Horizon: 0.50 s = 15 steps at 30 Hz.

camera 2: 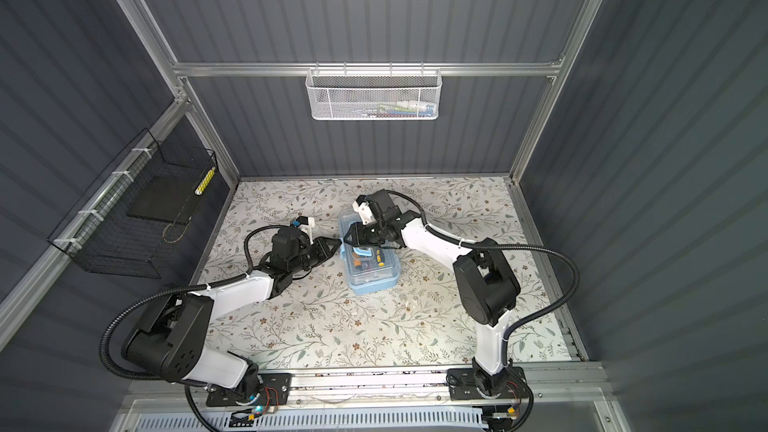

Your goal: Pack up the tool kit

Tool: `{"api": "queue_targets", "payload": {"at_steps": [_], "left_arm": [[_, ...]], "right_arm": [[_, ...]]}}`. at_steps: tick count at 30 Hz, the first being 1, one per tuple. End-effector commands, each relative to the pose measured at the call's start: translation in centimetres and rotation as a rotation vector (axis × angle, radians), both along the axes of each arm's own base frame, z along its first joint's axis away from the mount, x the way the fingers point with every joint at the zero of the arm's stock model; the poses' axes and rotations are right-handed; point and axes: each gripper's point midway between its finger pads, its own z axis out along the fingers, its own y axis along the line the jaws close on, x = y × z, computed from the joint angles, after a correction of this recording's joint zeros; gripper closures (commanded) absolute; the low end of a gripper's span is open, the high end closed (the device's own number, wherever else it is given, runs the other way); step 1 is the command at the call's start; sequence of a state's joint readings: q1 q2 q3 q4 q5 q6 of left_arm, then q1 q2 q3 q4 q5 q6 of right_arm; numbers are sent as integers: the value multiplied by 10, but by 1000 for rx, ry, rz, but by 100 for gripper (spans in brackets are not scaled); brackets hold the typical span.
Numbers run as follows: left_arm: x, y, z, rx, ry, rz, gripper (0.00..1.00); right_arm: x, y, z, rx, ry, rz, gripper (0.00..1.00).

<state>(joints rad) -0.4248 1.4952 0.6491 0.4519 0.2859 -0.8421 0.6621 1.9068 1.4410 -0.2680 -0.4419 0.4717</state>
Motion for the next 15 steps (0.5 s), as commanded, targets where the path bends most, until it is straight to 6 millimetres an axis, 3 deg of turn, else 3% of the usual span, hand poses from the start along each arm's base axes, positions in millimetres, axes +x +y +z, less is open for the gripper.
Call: {"api": "queue_targets", "payload": {"at_steps": [1, 6, 15], "left_arm": [[-16, -3, -34, 81, 118, -49, 78], [-19, -1, -38, 107, 142, -54, 72], [-20, -2, -41, 101, 161, -55, 73]], "right_arm": [[-49, -15, -90, -198, 237, 49, 58], [-50, -12, -91, -197, 236, 56, 58], [-50, -10, -92, -198, 239, 60, 58]]}}
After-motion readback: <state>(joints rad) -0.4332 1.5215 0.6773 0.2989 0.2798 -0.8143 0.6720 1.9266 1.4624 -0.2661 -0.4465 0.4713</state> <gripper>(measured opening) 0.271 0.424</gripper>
